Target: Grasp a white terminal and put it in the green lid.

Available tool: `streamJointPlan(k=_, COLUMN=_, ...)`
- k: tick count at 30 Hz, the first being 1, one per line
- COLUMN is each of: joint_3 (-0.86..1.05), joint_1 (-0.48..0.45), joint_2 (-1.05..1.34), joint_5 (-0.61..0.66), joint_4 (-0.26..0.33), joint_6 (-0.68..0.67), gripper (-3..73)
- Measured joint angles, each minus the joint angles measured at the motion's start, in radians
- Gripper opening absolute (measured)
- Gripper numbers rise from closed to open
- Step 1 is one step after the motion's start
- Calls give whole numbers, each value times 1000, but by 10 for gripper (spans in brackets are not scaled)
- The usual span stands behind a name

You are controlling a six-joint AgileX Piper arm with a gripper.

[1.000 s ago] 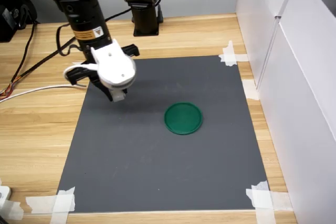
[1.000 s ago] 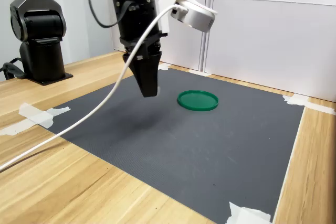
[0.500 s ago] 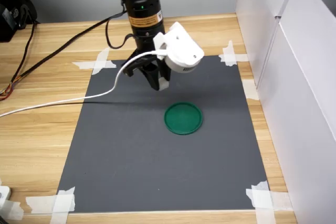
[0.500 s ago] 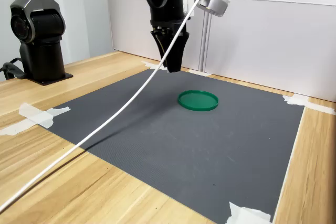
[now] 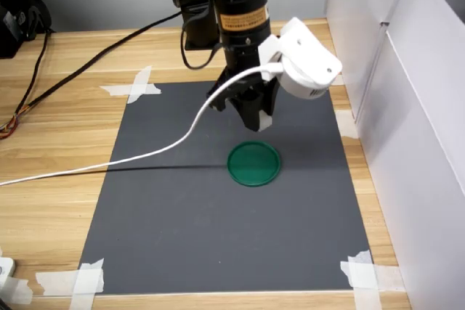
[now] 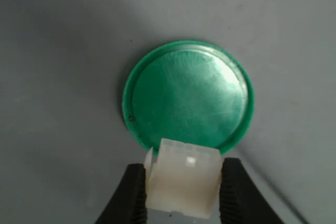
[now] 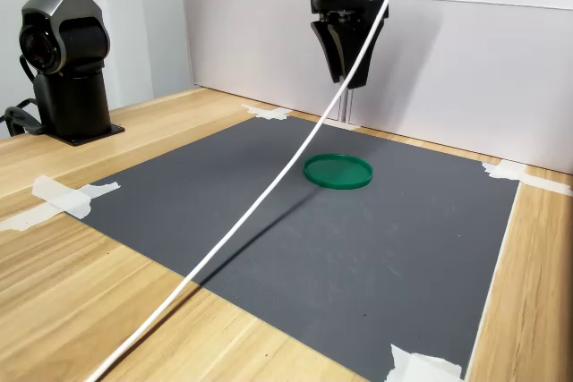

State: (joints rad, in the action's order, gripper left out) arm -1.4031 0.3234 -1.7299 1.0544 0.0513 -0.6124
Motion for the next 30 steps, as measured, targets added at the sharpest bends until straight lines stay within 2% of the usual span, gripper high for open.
streamJointPlan(k=8, joint_3=0, joint_1=0, joint_2=-98, joint_5=-8, joint_4=-51, joint_6=0, gripper=327)
streamJointPlan(k=15, joint_3=-1, joint_1=0, joint_2=-147, joint_5=-24, joint_4=-62, joint_6=0, gripper=327)
streamJointPlan(k=23, joint_3=-1, joint_1=0, joint_2=-148, joint_5=-24, joint_4=-51, joint_6=-67, gripper=327)
streamJointPlan(k=25, joint_3=-1, joint_1=0, joint_2=-148, joint_5=-24, joint_4=-51, joint_6=-69, gripper=354)
streamJointPlan(k=30, joint_3=34, joint_1=0, joint_2=-139, joint_5=-45, joint_4=-51, joint_6=-69, gripper=502)
